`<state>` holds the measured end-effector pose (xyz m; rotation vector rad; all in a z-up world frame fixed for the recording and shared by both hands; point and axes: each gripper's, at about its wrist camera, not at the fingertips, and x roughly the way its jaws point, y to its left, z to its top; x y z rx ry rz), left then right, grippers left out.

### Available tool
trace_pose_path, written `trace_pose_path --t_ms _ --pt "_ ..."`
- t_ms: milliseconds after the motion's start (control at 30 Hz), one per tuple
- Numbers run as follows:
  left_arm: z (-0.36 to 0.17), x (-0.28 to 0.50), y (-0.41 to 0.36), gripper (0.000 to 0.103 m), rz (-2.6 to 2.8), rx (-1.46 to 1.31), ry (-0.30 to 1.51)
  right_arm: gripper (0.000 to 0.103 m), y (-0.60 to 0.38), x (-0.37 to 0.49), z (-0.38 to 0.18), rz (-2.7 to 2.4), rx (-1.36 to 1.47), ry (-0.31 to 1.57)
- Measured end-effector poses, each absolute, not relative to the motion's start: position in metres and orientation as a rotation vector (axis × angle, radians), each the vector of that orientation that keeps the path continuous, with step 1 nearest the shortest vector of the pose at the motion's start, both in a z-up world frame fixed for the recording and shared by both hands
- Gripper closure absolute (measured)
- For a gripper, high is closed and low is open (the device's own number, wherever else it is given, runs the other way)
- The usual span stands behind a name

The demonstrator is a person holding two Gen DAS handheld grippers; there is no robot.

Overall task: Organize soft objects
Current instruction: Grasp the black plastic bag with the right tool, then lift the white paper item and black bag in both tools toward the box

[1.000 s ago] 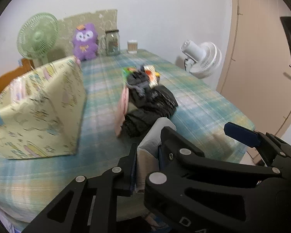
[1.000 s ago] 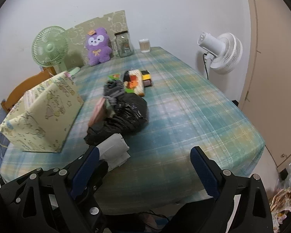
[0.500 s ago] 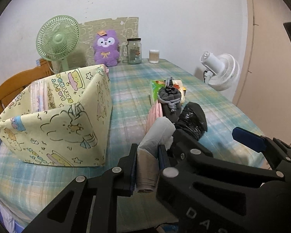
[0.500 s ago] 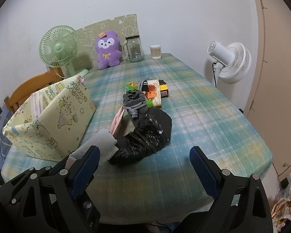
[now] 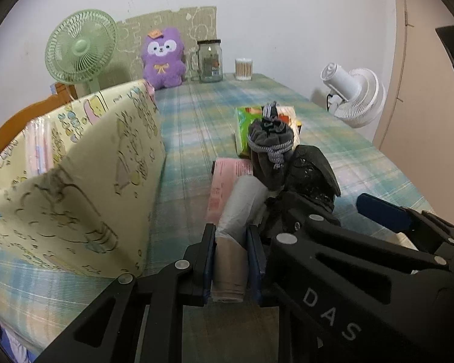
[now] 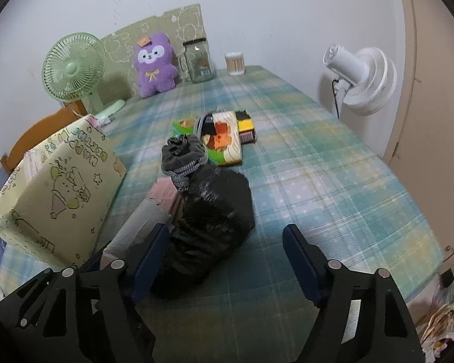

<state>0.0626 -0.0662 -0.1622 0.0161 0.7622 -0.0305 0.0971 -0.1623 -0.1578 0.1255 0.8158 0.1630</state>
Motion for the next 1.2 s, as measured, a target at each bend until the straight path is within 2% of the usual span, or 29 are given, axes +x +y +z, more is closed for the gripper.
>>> trace_pose_path --t_ms 100,267,367,533,1000,1067,1200 --pt "-0.164 0.064 -0.067 0.084 -0.032 0.012 0.768 0.035 -0.162 0.101 -0.162 0.188 0.139 0.829" --pt "-0.164 0.064 -0.067 0.084 -0.043 0.0 0.768 0.058 -0.16 0.101 -0.165 0.235 0.131 0.83" --pt "-0.164 0.064 -0.069 0.084 -0.048 -0.001 0.77 0.066 -0.16 0.099 -0.165 0.233 0.12 0.821" --pt "-0.16 0.06 -0.072 0.084 -0.037 0.022 0.763 0.07 -0.164 0.092 -0.16 0.191 0.102 0.811" --pt "-0.128 0.041 -0.08 0.085 -0.059 0.024 0.708 0.07 -0.178 0.069 -0.126 0.115 0.098 0.732" --pt "-0.124 0.038 -0.08 0.092 -0.058 0.024 0.7 0.07 -0.179 0.066 -0.121 0.111 0.1 0.721" --pt "-0.121 0.034 -0.08 0.095 -0.06 0.024 0.686 0.07 -0.181 0.061 -0.117 0.115 0.107 0.708"
